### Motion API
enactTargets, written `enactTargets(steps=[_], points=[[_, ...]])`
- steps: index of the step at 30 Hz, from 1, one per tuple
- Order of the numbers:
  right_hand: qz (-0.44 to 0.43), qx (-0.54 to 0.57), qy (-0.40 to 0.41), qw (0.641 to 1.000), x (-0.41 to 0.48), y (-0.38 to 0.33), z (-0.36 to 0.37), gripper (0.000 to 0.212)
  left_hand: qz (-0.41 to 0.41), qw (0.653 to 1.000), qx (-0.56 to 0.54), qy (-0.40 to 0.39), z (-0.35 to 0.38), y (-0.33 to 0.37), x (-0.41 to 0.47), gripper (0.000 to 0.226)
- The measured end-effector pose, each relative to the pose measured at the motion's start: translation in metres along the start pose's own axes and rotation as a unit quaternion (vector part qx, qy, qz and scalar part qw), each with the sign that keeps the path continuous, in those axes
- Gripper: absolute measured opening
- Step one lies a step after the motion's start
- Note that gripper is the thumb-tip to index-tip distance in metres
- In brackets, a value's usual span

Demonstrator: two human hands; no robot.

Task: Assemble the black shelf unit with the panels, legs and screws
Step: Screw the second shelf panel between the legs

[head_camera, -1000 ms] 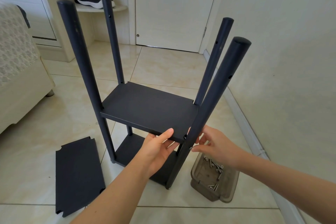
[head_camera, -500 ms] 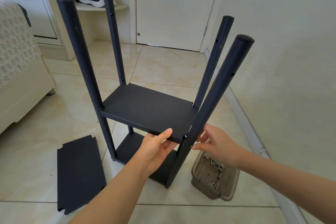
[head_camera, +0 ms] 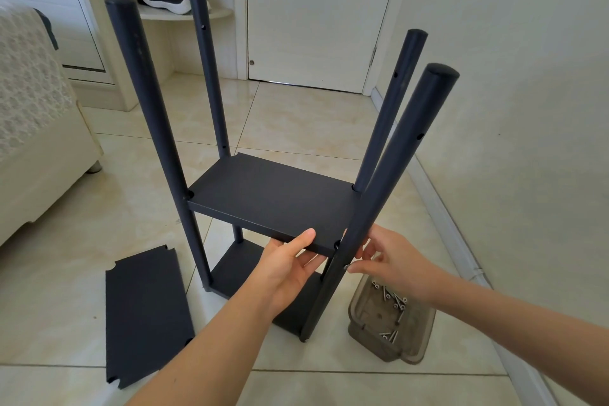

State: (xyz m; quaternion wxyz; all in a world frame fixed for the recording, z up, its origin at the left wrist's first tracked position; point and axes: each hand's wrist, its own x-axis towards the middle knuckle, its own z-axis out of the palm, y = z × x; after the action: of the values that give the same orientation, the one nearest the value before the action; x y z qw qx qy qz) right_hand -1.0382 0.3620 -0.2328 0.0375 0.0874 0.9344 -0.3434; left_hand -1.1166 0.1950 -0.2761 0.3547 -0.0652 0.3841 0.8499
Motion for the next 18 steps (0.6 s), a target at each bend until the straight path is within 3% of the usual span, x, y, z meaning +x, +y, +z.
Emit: enactTargets(steps=[10,14,18], points=[[-0.005,0.002,0.025,1.000,0.0000,0.0012,0.0028,0.039,0.006,0.999,0.036,-0.008,-0.0011,-0.0003,-0.0021,0.029],[0.027,0.034,0.032,0.999,0.0019,0.0035,0.0054,0.061,0.018,0.998,0.059,-0.016,-0.0009,0.0019,-0.0040,0.031],[0.072,0.131,-0.025,0.988,0.0032,0.0009,0.0020,0.081,0.021,0.997,0.069,-0.032,-0.0006,0.0039,-0.0050,0.029]])
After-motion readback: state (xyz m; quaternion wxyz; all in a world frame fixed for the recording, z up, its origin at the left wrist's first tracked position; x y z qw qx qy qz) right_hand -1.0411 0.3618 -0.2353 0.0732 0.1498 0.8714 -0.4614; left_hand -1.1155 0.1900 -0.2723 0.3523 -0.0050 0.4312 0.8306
